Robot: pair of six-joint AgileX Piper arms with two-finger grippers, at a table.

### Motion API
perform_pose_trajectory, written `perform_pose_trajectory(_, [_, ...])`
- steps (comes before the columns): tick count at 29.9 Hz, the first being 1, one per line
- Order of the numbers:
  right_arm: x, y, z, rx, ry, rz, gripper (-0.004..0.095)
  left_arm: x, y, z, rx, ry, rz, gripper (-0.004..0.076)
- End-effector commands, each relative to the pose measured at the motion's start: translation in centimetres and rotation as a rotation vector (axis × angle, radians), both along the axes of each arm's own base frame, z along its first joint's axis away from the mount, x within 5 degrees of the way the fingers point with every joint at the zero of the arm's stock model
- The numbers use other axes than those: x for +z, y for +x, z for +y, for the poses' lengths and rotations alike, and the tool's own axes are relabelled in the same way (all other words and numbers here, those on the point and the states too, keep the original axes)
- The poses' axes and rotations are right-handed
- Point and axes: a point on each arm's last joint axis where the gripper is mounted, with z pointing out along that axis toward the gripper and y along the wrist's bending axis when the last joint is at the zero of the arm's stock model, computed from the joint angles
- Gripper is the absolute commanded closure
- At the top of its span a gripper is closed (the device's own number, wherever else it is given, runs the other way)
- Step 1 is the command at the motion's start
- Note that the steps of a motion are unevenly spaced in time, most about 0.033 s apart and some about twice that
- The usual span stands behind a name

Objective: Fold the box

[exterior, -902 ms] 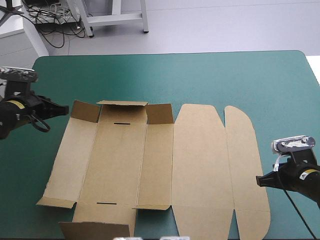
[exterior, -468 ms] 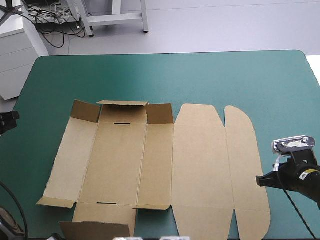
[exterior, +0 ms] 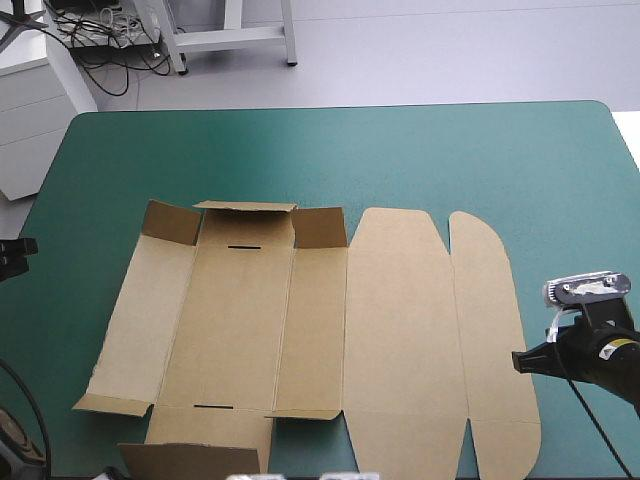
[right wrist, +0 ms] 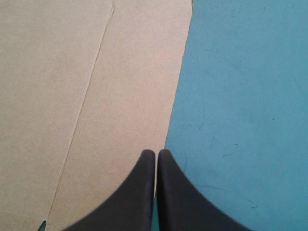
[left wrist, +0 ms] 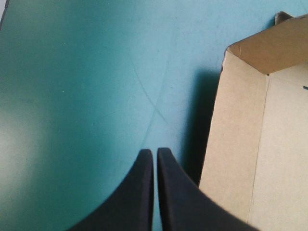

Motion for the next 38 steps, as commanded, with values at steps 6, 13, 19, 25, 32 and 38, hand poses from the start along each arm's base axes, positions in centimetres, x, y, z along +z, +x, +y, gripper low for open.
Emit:
perform_pose_trajectory(6, [1.0,0.3,0.0,-0.006,0.004,-0.068,0.0909,-0.3,0.3,-2.9,-0.162,0.0,0.024,0.0508])
perform_pose_trajectory(13, [1.0,0.3,0.0,-0.006,0.004,-0.068,0.0909,-3.9,-0.2,-3.7,-0.166,-0.081,0.113,0.0082])
perform_pose_trajectory(19, [1.0,0.3,0.1,-0.005,0.014,-0.068,0.0909,-7.3,-0.9,-4.9,-0.215,-0.175,0.127,0.008])
perform_pose_trajectory(25, [1.0,0.3,0.2,-0.003,0.031,-0.069,0.0909,-10.1,-1.6,-6.2,-0.272,-0.247,0.113,0.008])
perform_pose_trajectory(32, [1.0,0.4,0.2,-0.002,0.036,-0.07,0.0909,-11.0,-1.7,-7.3,-0.338,-0.23,0.139,0.0081])
perform_pose_trajectory(38, [1.0,0.4,0.4,0.001,0.05,-0.071,0.0909,-11.4,-1.4,-8.0,-0.372,-0.216,0.181,0.0081])
